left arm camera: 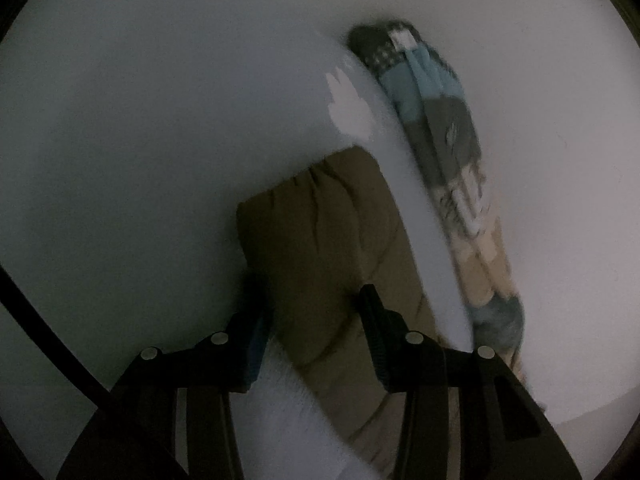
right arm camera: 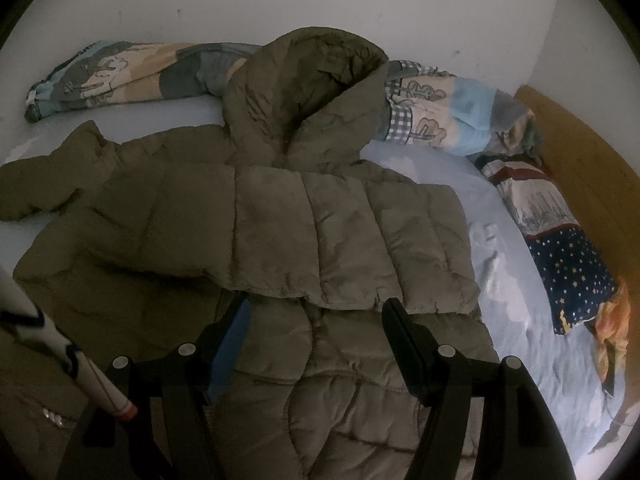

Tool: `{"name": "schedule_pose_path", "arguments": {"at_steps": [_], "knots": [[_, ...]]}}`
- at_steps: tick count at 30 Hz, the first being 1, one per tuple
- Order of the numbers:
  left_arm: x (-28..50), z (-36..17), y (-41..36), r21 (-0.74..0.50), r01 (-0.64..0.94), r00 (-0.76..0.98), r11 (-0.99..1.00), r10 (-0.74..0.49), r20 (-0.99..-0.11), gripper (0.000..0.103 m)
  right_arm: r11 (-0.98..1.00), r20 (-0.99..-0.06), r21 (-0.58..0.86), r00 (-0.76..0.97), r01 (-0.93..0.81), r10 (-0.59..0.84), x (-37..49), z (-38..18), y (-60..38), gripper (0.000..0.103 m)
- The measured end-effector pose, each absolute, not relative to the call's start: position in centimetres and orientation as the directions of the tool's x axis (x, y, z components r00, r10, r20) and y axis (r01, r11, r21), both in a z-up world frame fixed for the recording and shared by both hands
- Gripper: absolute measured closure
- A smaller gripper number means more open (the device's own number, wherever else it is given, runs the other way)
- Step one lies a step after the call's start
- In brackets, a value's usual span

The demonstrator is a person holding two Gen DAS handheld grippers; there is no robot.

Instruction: Fold large clothes

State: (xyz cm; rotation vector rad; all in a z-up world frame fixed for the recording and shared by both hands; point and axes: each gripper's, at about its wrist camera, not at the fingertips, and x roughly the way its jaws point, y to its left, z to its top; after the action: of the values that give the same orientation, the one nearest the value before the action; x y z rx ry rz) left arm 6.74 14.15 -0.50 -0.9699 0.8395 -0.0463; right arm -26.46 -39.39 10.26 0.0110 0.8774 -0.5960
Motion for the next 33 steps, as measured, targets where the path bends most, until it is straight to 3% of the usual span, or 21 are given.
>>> {"name": "schedule_pose_path", "arguments": {"at_steps": [2, 3, 5, 14, 24, 33], "knots": [[6.8, -0.7, 14.3, -0.753, -0.312, 0.708, 0.579, -0.387, -0.591, 0.064, 0.837, -0.728, -0.227, 0.484, 0.499, -0.486, -26.4, 10.1, -39.6, 0.031], [6.9, -0.5, 14.2, -0.753, -0.304, 0.715, 0.584, -0.382, -0.585, 0.082, 0.836, -0.73, -0.226, 0.482, 0.5, -0.485, -26.4, 10.1, -39.6, 0.031], [6.7, -0.2, 14.3, -0.769, -0.282, 0.728, 0.573, -0.394, -0.561, 0.088, 0.834, -0.731, -0.223, 0.48, 0.504, -0.485, -26.4, 10.0, -39.8, 0.031], [5.0, 8.3, 10.8, -0.74, -0.143, 0.782, 0.657, -0.383, -0.491, 0.089, 0.809, -0.725, -0.143, 0.496, 0.57, -0.478, -27.8, 11.4, -41.8, 0.031], [-1.7, 23.7, -1.3, -0.643, 0.237, 0.785, 0.728, -0.534, -0.315, 0.089, 0.718, -0.706, -0.011, 0.503, 0.696, -0.498, -31.9, 14.4, -47.3, 0.031], [-9.0, 28.5, -14.0, -0.569, 0.466, 0.652, 0.678, -0.698, -0.298, 0.089, 0.626, -0.687, 0.118, 0.519, 0.771, -0.509, -36.5, 16.8, -51.6, 0.03]]}}
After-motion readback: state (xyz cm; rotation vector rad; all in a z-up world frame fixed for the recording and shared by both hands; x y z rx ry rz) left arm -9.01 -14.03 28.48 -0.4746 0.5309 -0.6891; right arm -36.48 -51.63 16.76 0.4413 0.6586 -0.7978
